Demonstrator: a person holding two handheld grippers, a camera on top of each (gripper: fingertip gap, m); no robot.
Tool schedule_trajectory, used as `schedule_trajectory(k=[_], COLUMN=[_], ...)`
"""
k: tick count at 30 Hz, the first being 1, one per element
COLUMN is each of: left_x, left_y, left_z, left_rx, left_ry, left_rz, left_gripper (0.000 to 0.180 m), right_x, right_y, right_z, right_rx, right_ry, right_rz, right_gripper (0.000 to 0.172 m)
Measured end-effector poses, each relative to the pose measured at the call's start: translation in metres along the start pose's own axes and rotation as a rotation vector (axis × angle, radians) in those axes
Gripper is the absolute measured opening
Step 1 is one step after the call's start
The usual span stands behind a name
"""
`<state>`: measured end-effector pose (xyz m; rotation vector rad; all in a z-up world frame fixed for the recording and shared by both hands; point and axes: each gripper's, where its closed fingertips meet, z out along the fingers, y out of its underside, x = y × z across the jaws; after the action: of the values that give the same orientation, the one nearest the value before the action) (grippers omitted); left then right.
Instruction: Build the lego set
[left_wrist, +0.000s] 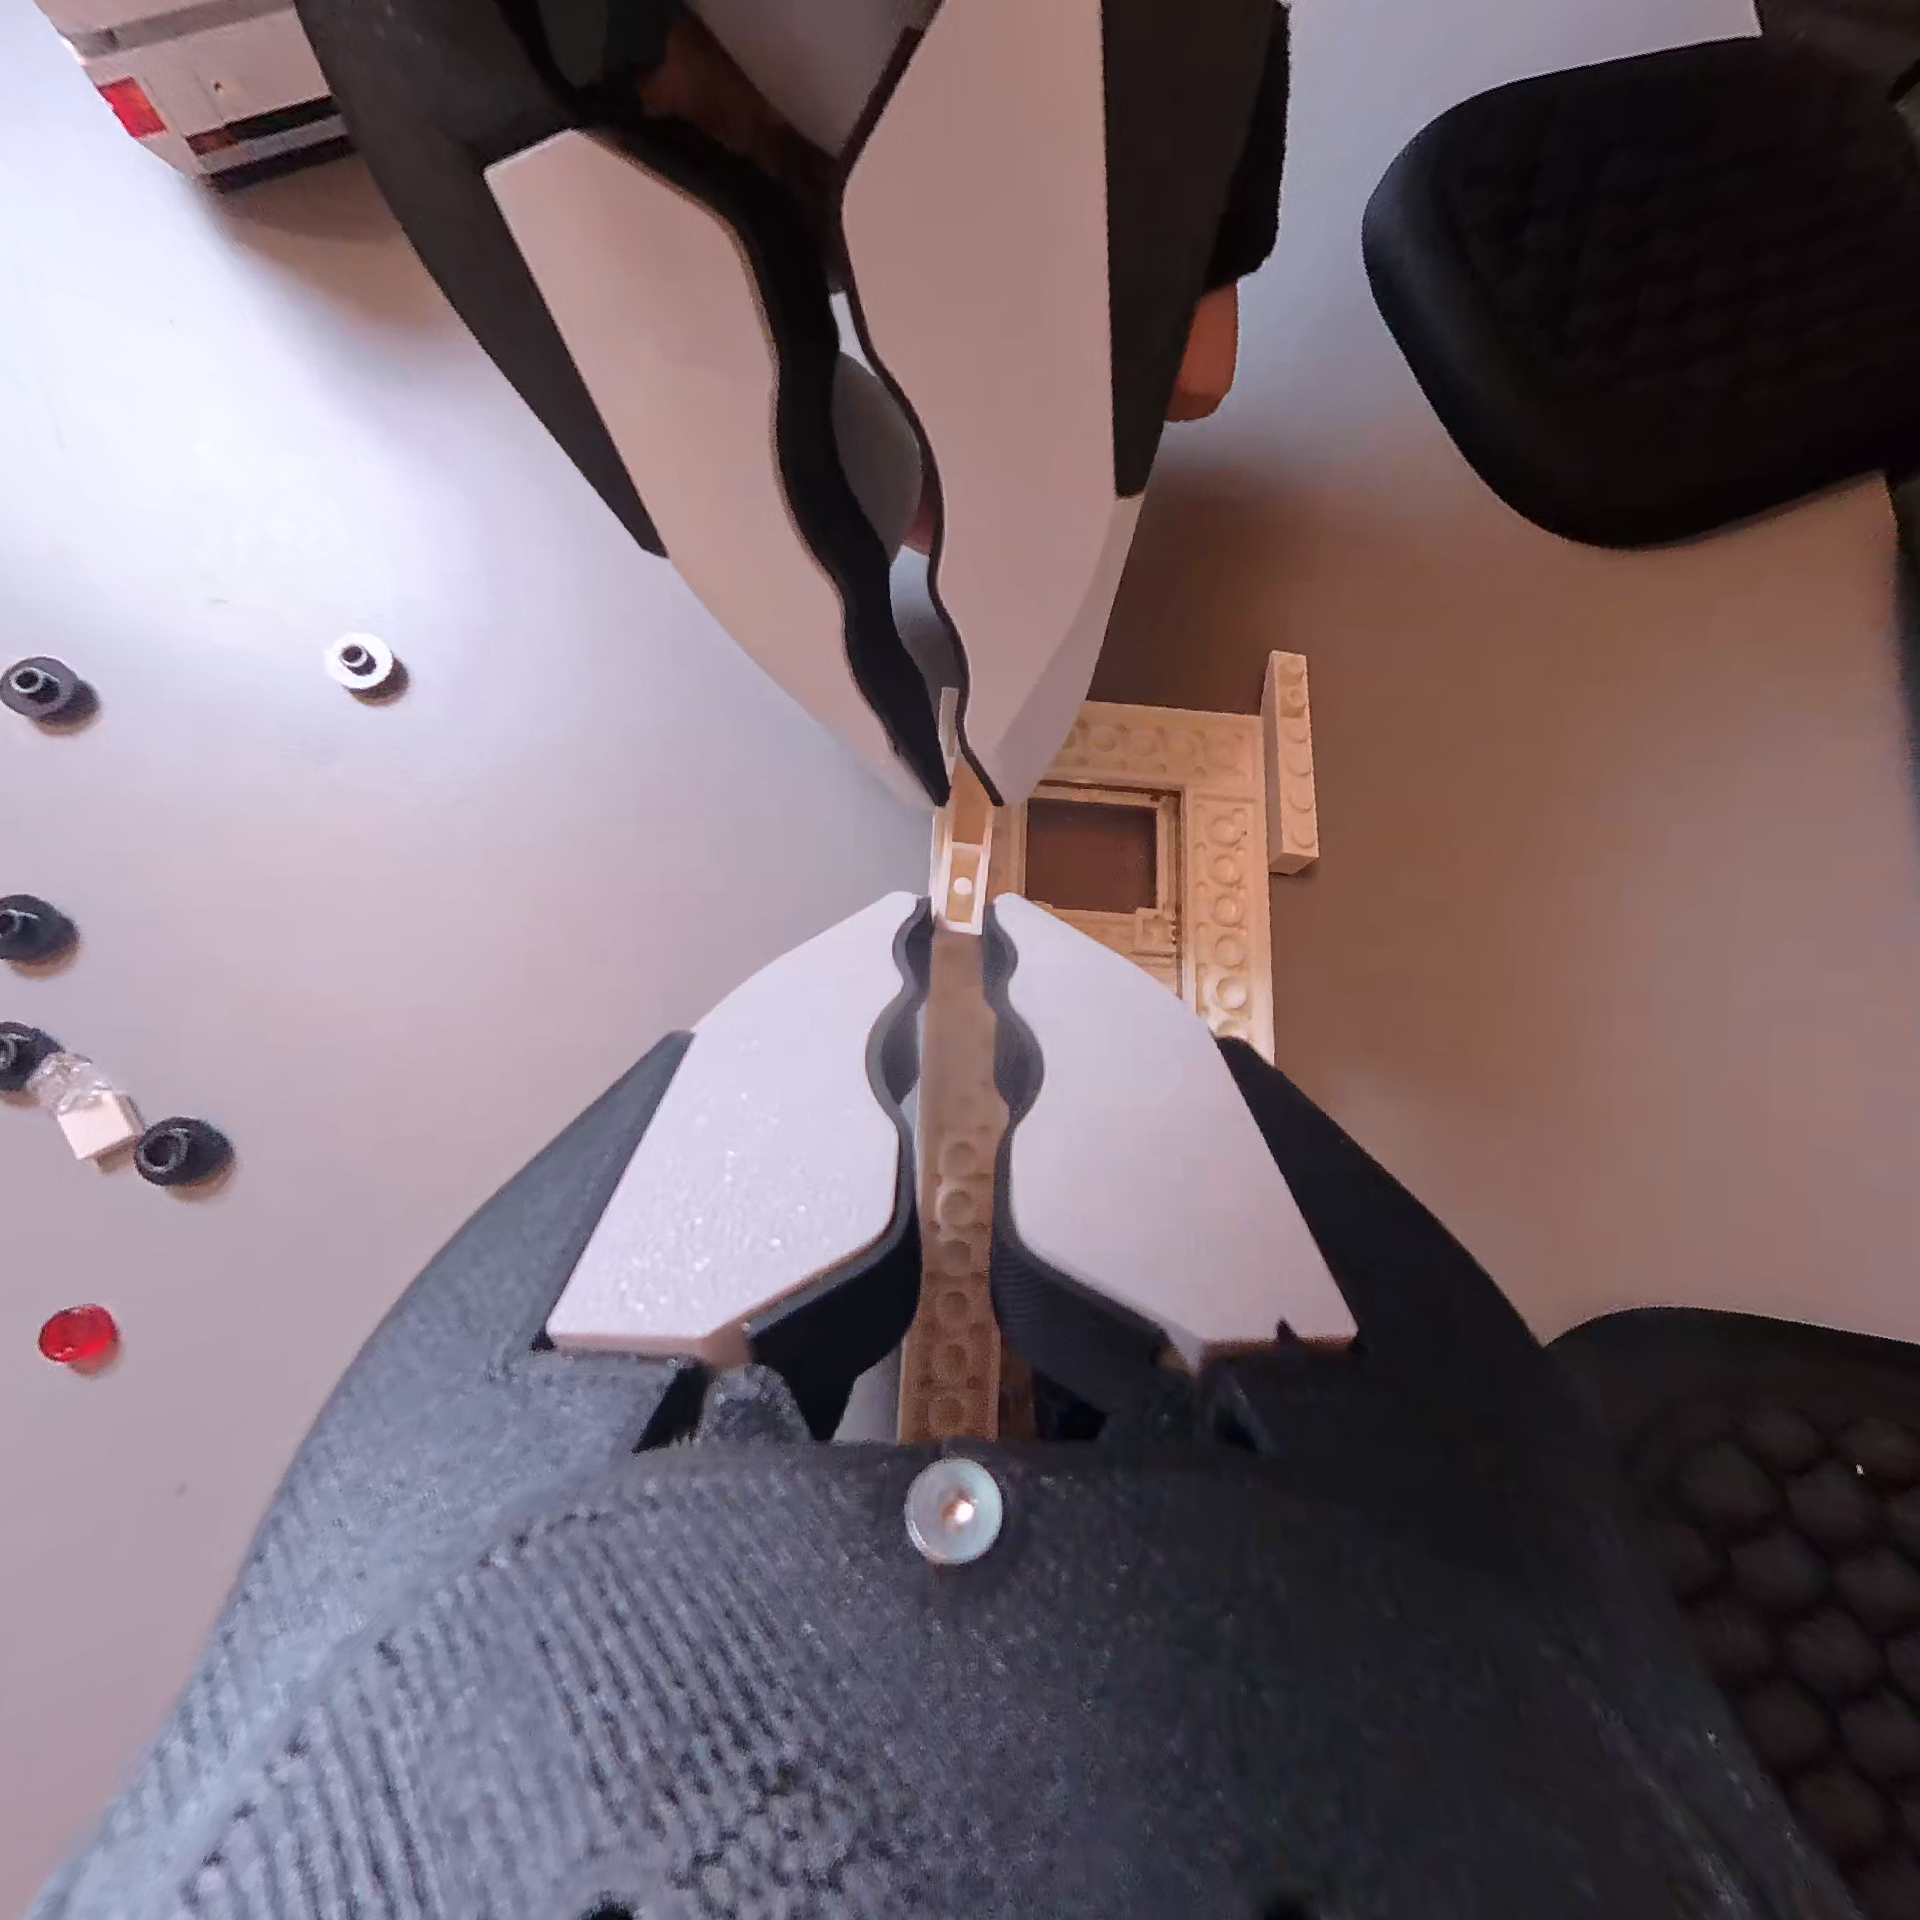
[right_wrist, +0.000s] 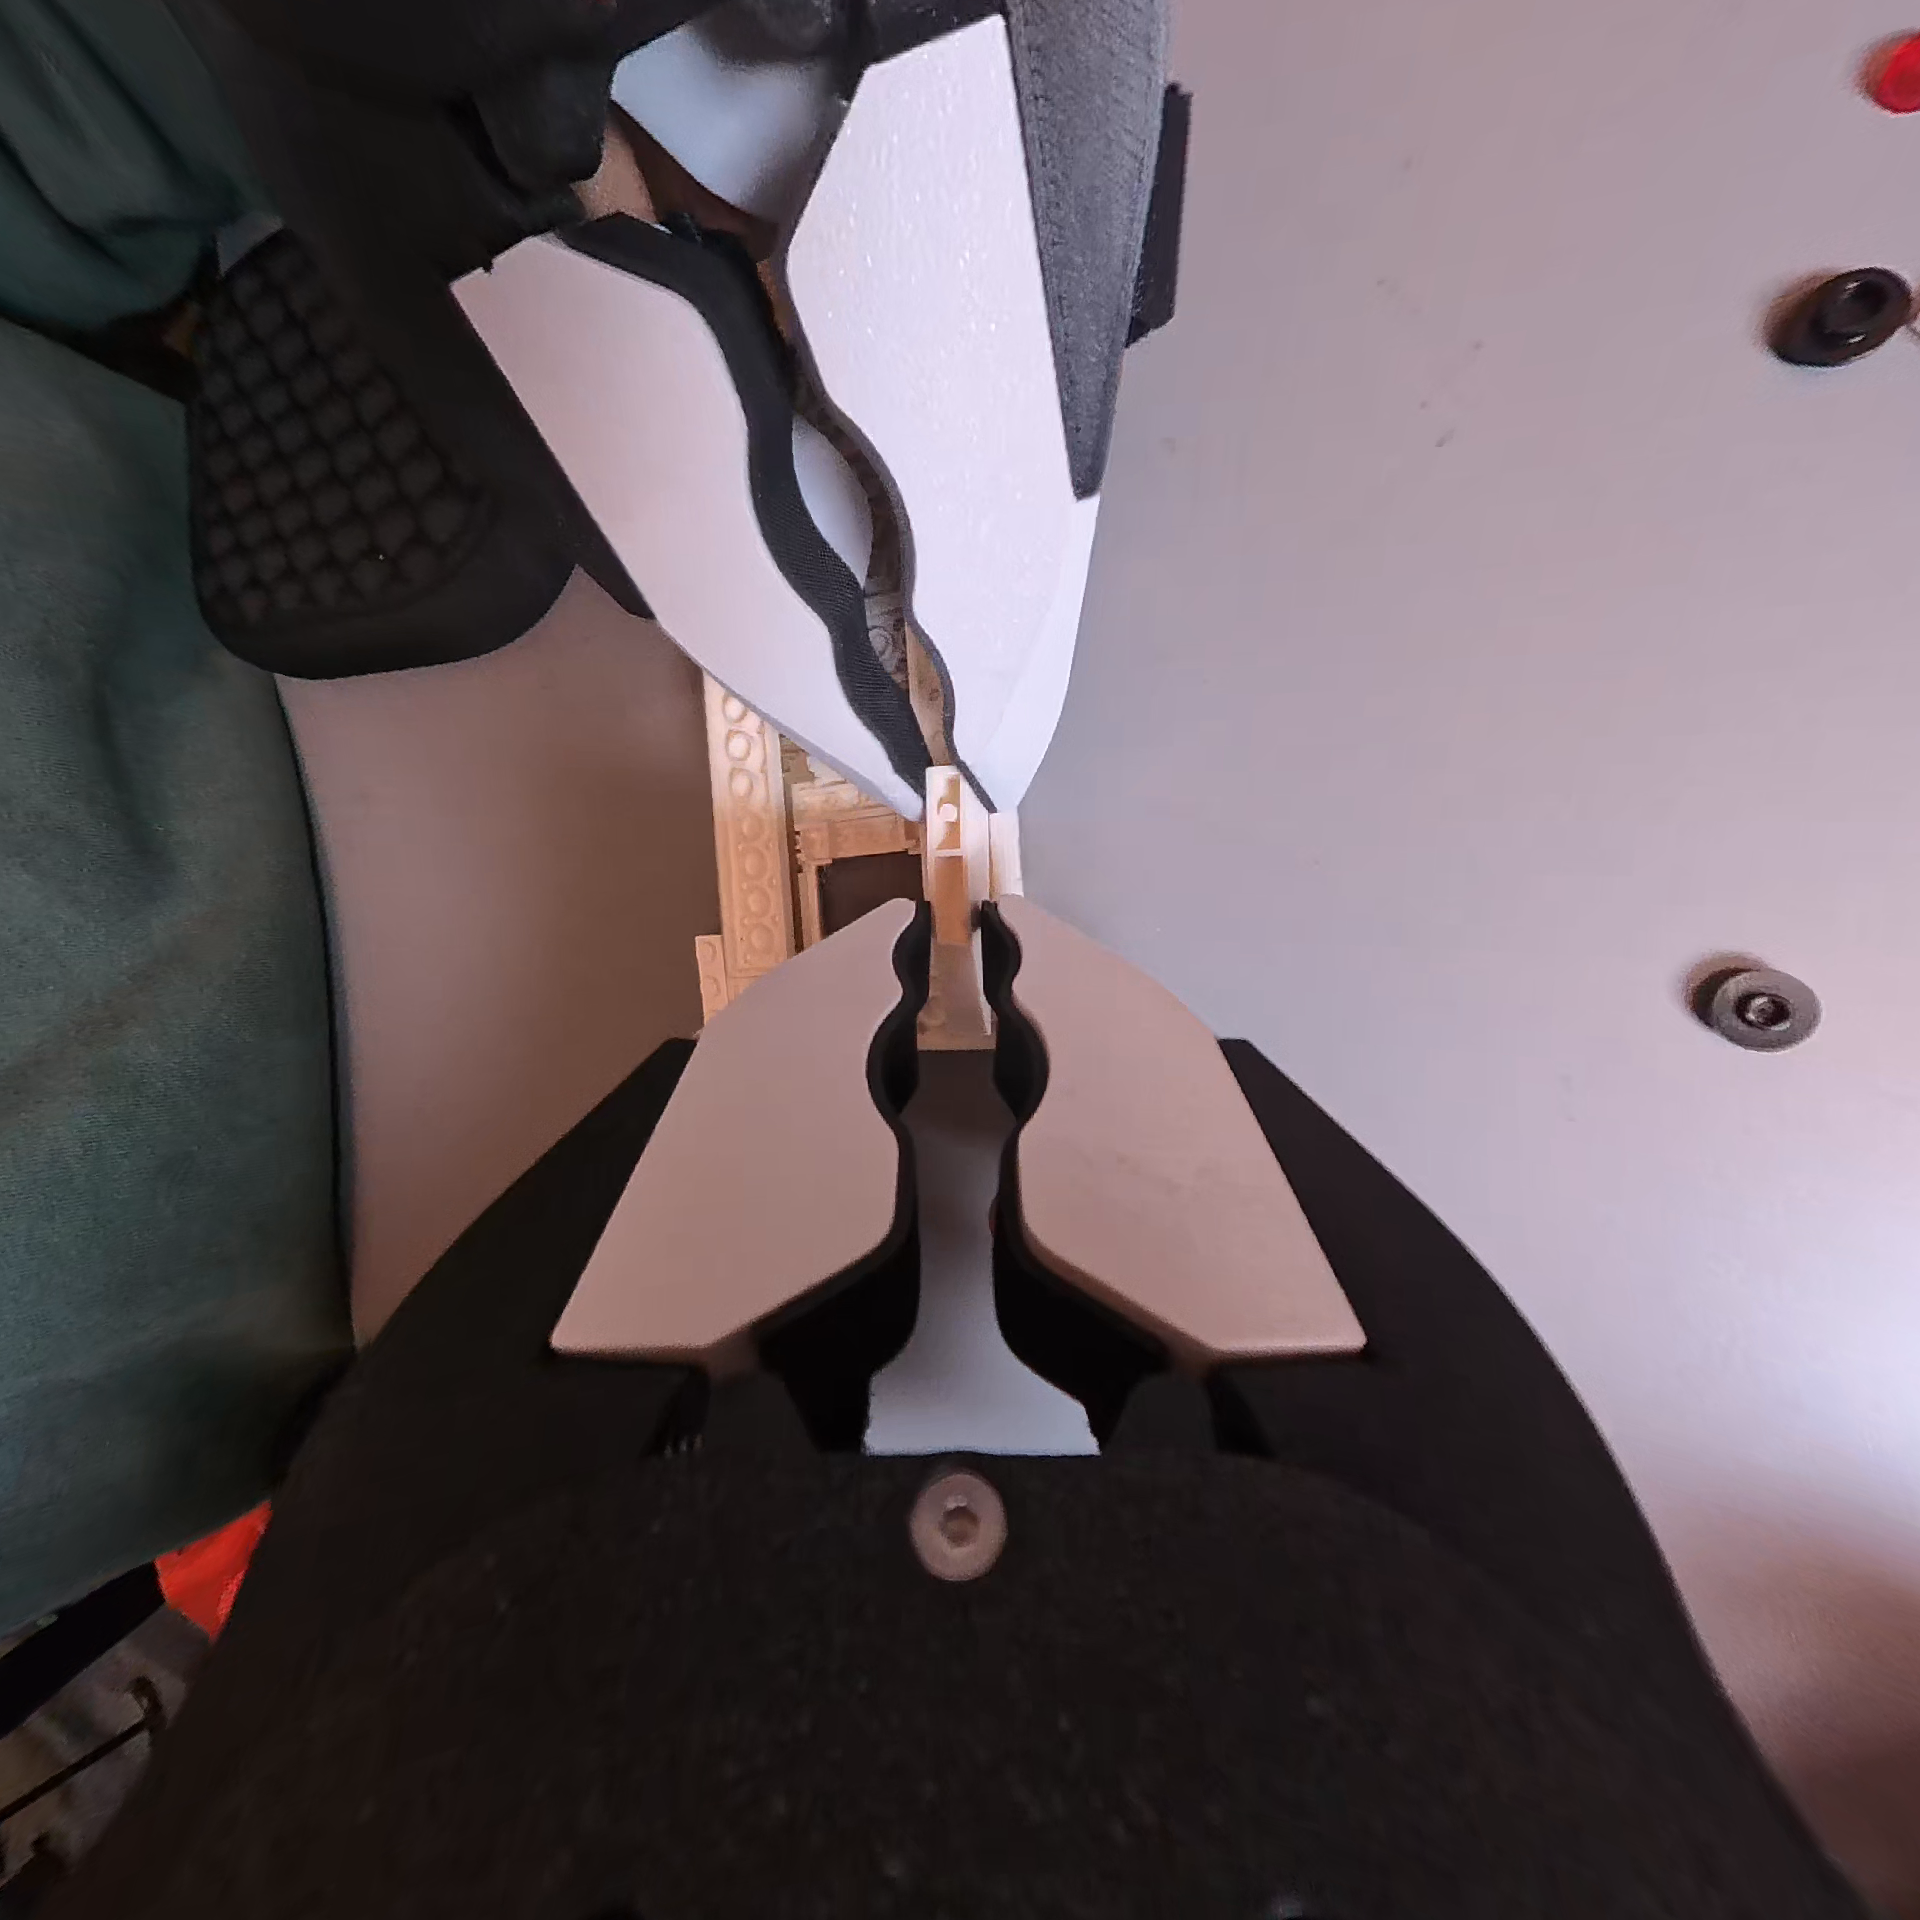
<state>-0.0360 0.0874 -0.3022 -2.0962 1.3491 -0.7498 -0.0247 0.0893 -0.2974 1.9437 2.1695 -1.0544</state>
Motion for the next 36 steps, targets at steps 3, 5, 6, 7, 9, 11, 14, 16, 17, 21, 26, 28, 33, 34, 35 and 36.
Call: schedule_trajectory(k=[3,5,6,7,9,11,14,16,17,21,26,28,33,34,35,36], left_x=[0.002,0.002,0.002,0.002,0.002,0.002,0.002,0.0,0.0,0.005,0.005,0.005,0.006,0.006,0.007,0.007], left_y=[0.0,0.0,0.0,0.0,0.0,-0.001,-0.001,0.001,0.003,0.013,0.018,0.018,0.018,0.018,0.018,0.018], left_z=[0.001,0.001,0.001,0.001,0.002,0.002,0.002,0.0,-0.003,-0.005,-0.002,-0.002,-0.001,-0.001,-0.001,-0.001], left_rx=[-0.001,-0.006,-0.008,-0.009,-0.011,-0.012,-0.01,-0.021,-0.034,-0.094,-0.128,-0.131,-0.125,-0.123,-0.122,-0.121], left_ry=[0.016,0.017,0.022,0.025,0.03,0.029,0.023,-0.003,-0.009,0.007,0.006,-0.006,-0.04,-0.047,-0.052,-0.056], left_rz=[-0.016,-0.02,-0.024,-0.028,-0.029,-0.027,-0.023,-0.007,0.001,0.012,-0.007,-0.011,-0.022,-0.022,-0.018,-0.014], left_gripper=[0.008,0.008,0.008,0.008,0.008,0.008,0.008,0.015,0.024,0.027,0.025,0.025,0.024,0.024,0.024,0.024], right_x=[0.002,0.0,0.0,0.0,0.003,0.002,0.002,0.001,0.001,-0.001,-0.001,-0.002,-0.003,-0.002,-0.002,-0.001], right_y=[-0.001,-0.004,-0.005,-0.005,-0.001,0.001,0.001,0.001,0.001,0.003,0.004,0.004,0.003,0.003,0.003,0.004], right_z=[-0.001,-0.003,-0.003,-0.003,-0.001,0.001,0.002,0.002,0.002,0.002,0.001,0.002,0.003,0.002,0.002,0.002], right_rx=[0.006,0.015,0.008,-0.005,-0.043,-0.062,-0.061,-0.054,-0.049,-0.038,-0.028,-0.014,0.059,0.074,0.083,0.085], right_ry=[0.032,0.066,0.088,0.11,0.152,0.157,0.166,0.163,0.161,0.159,0.176,0.178,0.179,0.182,0.186,0.191], right_rz=[-0.039,-0.102,-0.132,-0.157,-0.19,-0.199,-0.189,-0.173,-0.167,-0.151,-0.131,-0.112,-0.065,-0.061,-0.066,-0.074], right_gripper=[0.011,0.013,0.012,0.012,0.011,0.007,0.007,0.007,0.007,0.007,0.007,0.007,0.007,0.007,0.007,0.007])
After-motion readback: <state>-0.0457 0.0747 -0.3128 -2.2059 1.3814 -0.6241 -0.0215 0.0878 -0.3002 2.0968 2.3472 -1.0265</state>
